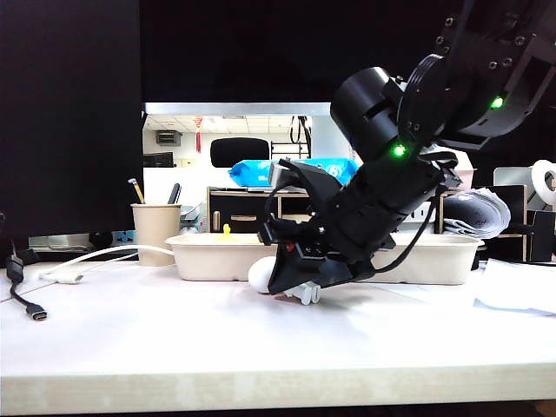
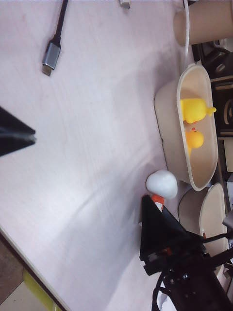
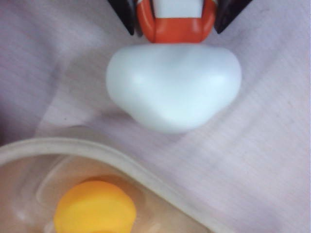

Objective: Put the dolls with similar colors into the same paper box, while dolls with different colors go into separate paper boxes.

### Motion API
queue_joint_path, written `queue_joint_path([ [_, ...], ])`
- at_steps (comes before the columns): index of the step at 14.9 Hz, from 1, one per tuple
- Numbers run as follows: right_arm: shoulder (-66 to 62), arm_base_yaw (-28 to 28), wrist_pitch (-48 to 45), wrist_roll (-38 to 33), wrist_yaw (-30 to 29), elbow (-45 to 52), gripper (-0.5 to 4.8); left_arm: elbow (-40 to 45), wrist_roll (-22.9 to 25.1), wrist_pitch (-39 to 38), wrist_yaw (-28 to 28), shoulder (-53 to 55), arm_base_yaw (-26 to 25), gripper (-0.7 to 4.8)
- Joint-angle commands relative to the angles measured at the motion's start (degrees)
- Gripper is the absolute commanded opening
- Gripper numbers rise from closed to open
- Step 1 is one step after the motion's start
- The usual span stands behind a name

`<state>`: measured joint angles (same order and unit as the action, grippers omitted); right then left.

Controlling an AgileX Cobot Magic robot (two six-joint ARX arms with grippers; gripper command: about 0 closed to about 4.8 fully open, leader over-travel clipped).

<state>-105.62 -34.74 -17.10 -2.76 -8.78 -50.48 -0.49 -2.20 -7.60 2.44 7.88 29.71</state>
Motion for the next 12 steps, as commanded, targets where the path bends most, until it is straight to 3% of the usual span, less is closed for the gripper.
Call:
queue_joint_path([
  [1,0.09,-0.02,-0.31,-1.51,-0.13,-1.73,1.51,-0.04,0.22,0.37,0.17,0.0,-0.07,-0.05],
  [2,0.13,-0.02,-0.28,-1.51,-0.13,-2.64,1.03,-0.04,0.22,0.37,0.17,0.0,-0.07,-0.05],
  [9,3.39,0.59,0.7,-2.75,-0.17,-4.5,1.03,-0.04,0.22,0.39,0.17,0.0,0.07,-0.05],
  [12,8.2,3.32,5.31,-2.75,-0.31,-4.48,1.03,-0.04,0.24,0.37,-0.02,0.02,3.87,-0.05],
])
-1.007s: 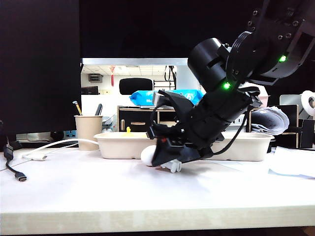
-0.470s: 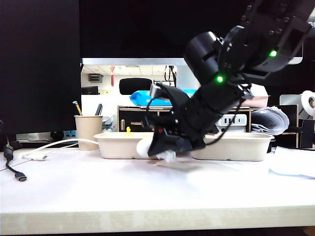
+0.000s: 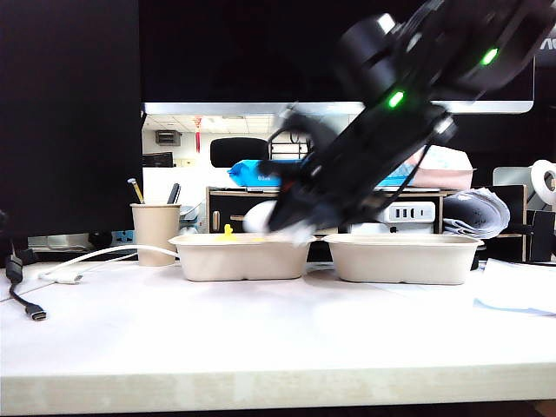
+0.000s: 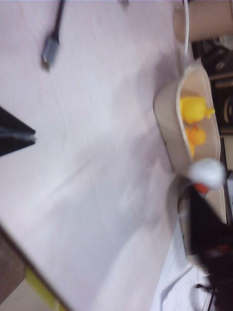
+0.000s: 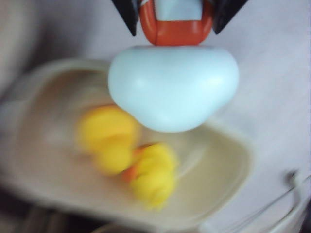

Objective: Put the dolls with similar colors into the same paper box, while dolls with different colors go into separate paper boxes.

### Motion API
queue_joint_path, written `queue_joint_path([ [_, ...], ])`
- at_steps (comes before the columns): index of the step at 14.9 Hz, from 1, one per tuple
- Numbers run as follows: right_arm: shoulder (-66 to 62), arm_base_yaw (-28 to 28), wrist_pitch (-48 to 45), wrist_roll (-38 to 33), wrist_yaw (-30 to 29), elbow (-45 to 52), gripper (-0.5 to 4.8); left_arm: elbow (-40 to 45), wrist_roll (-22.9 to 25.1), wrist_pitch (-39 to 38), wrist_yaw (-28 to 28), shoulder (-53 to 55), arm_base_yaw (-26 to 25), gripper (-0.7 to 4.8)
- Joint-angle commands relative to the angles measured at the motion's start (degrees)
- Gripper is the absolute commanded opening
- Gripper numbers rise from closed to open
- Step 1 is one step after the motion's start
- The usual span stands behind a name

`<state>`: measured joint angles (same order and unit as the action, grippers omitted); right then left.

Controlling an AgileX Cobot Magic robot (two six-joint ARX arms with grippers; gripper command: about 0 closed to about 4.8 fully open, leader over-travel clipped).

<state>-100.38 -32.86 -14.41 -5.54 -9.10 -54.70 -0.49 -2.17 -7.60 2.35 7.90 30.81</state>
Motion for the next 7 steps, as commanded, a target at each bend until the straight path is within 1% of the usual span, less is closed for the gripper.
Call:
queue_joint_path([
  [1,4.02,1.95,3.67,0.11,0.11,-0.26,1.03,-0.04,0.2,0.39,0.07,0.0,4.17,-0.05],
  [3,6.05,3.37,5.27,1.81,1.03,-0.28,1.03,-0.04,0.2,0.37,0.07,0.11,8.09,-0.05],
  [4,6.71,4.35,5.86,2.91,2.71,-0.28,1.03,-0.04,0.22,0.37,0.07,0.11,10.64,-0.05],
  [6,6.93,6.45,6.1,3.28,3.67,-0.28,1.03,-0.04,0.2,0.42,0.07,0.24,13.33,-0.05],
  [7,6.93,7.48,6.51,3.41,5.44,-0.28,1.03,-0.04,0.22,0.46,0.07,1.09,14.4,-0.05],
])
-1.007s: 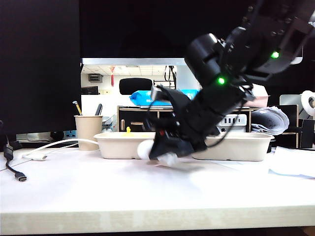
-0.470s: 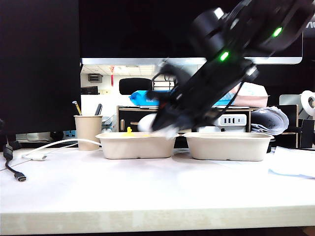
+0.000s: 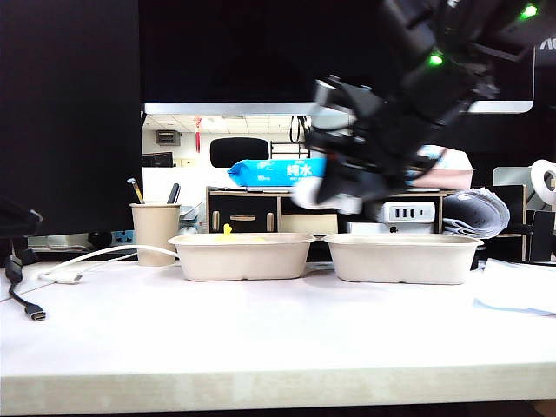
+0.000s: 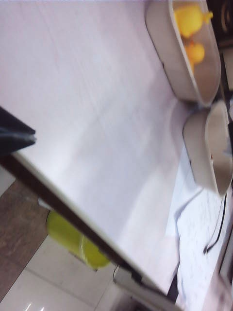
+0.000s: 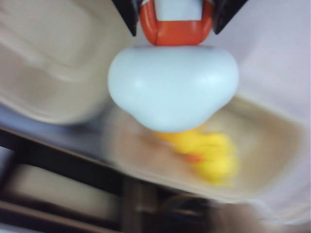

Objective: Put the dolls with similar colors into the same paper box, while dolls with different colors go into separate paper boxes.

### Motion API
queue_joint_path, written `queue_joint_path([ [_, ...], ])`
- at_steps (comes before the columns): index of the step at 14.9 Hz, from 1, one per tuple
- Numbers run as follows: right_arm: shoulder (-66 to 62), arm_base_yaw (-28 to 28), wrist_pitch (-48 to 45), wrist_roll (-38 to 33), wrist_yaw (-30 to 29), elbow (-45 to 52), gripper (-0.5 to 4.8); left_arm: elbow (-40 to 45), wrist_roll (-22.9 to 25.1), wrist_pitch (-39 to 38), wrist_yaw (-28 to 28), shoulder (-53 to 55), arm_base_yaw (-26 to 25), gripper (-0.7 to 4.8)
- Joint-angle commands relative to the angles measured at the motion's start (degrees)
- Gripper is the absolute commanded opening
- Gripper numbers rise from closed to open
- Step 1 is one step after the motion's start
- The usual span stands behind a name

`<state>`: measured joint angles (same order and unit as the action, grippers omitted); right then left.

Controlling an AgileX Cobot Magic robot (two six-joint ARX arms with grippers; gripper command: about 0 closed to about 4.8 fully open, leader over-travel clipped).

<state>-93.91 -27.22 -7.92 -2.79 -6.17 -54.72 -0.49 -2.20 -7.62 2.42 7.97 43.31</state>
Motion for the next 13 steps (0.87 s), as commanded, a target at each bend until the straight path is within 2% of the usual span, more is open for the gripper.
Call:
queue_joint_path([
  [1,0.46,3.1,0.52,1.27,5.77,-0.26,1.03,-0.04,0.22,0.42,0.11,2.45,2.6,-0.05],
  [2,0.46,4.09,0.83,1.44,7.82,-0.26,1.03,-0.04,0.24,0.42,0.2,3.72,2.84,-0.05],
  [7,-0.02,8.5,1.99,1.51,7.69,-0.24,1.11,-0.04,0.22,0.42,0.17,5.01,2.78,-0.05],
  [9,-0.13,8.87,2.14,1.51,7.58,-0.26,1.94,-0.04,0.22,0.42,0.2,4.68,2.75,-0.05],
  [11,-0.11,8.87,2.14,1.22,7.56,-0.26,2.26,-0.04,0.24,0.39,0.2,3.15,2.58,-0.05],
  [13,0.02,8.87,2.29,1.07,7.54,-0.26,2.3,-0.04,0.22,0.42,0.22,1.68,0.79,-0.05],
])
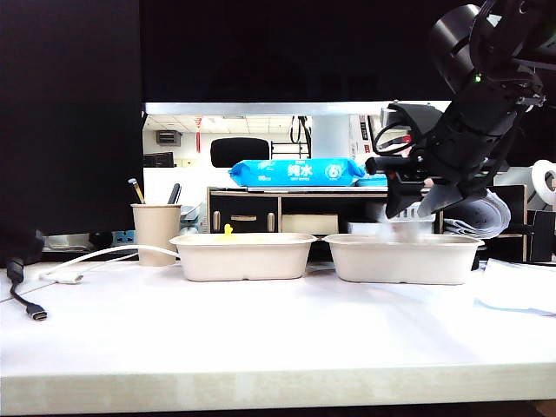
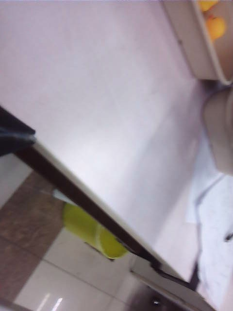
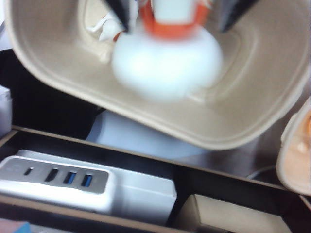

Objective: Put the dolls with similar colors into the same paper box, while dolls with different colors go into separate paper boxes.

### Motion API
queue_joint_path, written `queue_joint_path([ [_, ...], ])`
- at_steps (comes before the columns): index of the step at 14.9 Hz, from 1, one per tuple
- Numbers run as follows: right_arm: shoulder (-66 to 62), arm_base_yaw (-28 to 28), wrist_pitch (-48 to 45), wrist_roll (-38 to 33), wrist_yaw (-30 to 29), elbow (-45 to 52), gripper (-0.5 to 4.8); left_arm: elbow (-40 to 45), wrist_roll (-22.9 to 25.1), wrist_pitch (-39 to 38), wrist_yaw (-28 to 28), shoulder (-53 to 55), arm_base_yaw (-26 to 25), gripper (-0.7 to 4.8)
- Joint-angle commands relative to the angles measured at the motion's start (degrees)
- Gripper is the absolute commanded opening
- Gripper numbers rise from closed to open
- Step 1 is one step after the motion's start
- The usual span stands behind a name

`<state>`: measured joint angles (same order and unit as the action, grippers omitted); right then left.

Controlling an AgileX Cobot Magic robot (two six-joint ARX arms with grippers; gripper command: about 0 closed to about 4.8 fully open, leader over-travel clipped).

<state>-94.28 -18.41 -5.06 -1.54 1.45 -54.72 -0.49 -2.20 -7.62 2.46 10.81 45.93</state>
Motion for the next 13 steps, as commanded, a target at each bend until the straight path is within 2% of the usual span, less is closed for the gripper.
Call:
queue_joint_path([
  [1,0.63,0.07,-0.39,-0.2,-0.09,-0.26,2.44,-0.04,0.22,0.42,0.17,-1.57,-3.17,-0.05],
  [3,3.19,0.07,-0.2,-1.2,-0.11,-0.31,2.41,-0.04,0.24,0.35,0.17,-2.58,-6.03,-0.05],
  [4,5.18,0.07,0.33,-1.46,-0.13,-0.28,1.87,-0.04,0.22,0.28,0.24,-3.32,-7.23,-0.05],
  [6,10.49,0.07,2.05,-1.42,-0.13,-0.22,0.03,-0.04,0.22,0.37,0.22,-5.44,-11.69,-0.05],
  [7,13.86,0.07,3.15,-1.38,-0.09,0.13,-0.08,-0.04,0.22,0.39,0.22,-6.4,-14.78,-0.05],
  [8,19.71,0.04,3.52,-1.4,-0.15,1.84,-0.08,-0.04,0.22,0.37,0.26,-7.54,-20.04,-0.05],
  [9,29.05,-0.02,2.51,-1.64,-0.79,6.12,-0.08,-0.04,0.22,0.37,0.2,-8.9,-27.76,-0.05],
  [10,34.18,-0.04,1.31,-1.64,-3.17,8.57,-0.08,-0.04,0.24,0.37,0.17,-9.79,-31.78,-0.05],
  [13,45.0,-0.07,3.1,-1.64,-9.11,12.15,-0.08,-0.04,0.24,0.37,0.2,-10.62,-38.93,-0.05],
])
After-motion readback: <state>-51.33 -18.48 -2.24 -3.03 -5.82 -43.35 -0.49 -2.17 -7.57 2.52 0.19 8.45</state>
